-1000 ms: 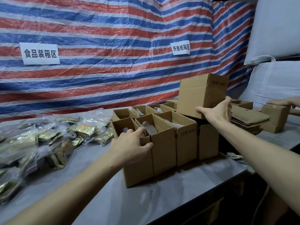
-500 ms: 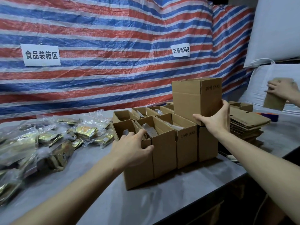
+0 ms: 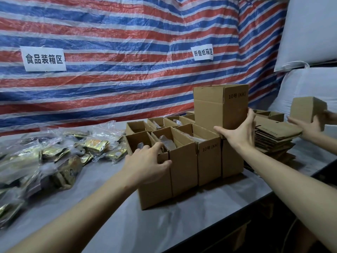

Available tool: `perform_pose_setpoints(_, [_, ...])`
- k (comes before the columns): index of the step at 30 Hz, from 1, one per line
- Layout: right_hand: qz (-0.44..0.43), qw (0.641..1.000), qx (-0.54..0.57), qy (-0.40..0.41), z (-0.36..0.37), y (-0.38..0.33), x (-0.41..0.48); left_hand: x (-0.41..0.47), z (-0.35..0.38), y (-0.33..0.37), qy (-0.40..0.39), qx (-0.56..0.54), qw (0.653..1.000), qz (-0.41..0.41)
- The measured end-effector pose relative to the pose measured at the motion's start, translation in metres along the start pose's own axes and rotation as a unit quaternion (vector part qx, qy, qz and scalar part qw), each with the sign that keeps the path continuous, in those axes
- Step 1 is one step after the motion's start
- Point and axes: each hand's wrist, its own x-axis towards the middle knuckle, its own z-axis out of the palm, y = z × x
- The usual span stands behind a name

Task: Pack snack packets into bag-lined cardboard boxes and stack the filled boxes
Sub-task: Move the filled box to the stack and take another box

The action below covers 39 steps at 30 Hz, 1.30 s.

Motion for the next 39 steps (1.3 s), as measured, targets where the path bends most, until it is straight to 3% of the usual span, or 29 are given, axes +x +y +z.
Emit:
perform_pose_setpoints(12, [0.064, 0.998, 0.022, 0.002, -0.004, 0.008, 0.004, 0.001, 0.001, -0.001, 0.001, 0.007, 1.000, 0.001])
perform_pose_setpoints(24, [-0.031, 0.999, 0.011, 0.012, -0.006, 0.006, 0.004, 0.001, 0.004, -0.002, 0.011, 0.004, 1.000, 0.002])
perform_pose_setpoints(39, [-0.025, 0.999, 0.018, 0.021, 0.009, 0.005, 0.001, 0.001, 0.005, -0.003, 0.022, 0.006, 1.000, 0.003])
